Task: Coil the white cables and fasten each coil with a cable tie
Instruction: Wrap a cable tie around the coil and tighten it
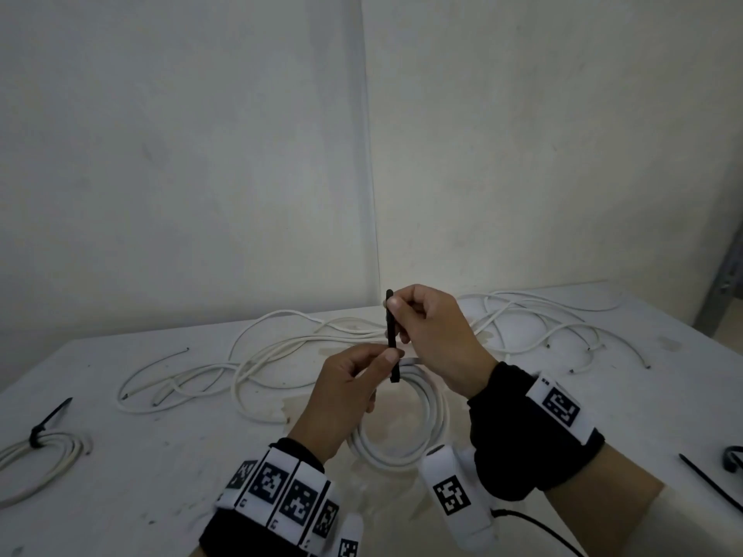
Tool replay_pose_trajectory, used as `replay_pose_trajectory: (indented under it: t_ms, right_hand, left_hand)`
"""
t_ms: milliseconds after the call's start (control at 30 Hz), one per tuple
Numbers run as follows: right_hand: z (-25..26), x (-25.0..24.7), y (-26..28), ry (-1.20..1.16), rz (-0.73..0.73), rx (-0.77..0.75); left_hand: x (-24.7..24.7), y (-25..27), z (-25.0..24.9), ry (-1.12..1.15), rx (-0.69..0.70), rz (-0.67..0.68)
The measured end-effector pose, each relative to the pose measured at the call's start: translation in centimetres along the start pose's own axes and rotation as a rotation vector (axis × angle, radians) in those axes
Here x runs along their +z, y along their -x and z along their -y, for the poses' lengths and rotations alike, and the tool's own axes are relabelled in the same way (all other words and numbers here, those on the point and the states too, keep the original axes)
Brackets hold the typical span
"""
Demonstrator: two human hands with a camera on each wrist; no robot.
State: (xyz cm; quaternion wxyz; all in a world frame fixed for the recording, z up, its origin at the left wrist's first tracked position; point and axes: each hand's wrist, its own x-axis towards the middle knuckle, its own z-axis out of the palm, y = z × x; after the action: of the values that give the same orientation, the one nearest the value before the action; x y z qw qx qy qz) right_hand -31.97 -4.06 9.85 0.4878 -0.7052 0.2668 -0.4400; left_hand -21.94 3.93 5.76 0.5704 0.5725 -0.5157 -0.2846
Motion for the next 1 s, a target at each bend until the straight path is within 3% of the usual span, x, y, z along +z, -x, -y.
replay_pose_trajectory:
  t_ms: [167, 367, 733, 867, 1000]
  right_hand:
    - [-0.5, -0.3, 0.4, 0.056, 0.138, 0.011]
    - [-0.6, 0.6, 0.5, 0.2, 0.029, -0.11]
    - [-0.3, 0.6, -0.1, 0.117, -0.074, -0.004]
    - [-0.1, -0.2, 0.1, 0.113, 0.074, -0.024]
    - [-1.0, -1.4, 0.5, 0.201, 0.18, -0.053]
  left_hand:
    - [-0.4, 0.0, -0.2, 0.022, 0.03, -0.068]
    - [-0.3, -0.6, -0.6, 0.014, 0.036, -0.089]
    - [0.2, -1.0, -1.2, -0.084, 0.117, -0.016]
    - [-0.2, -0.7, -0.7, -0.049, 0.099, -0.034]
    - [-1.6, -0.4, -0.6, 0.03, 0.089, -0.133]
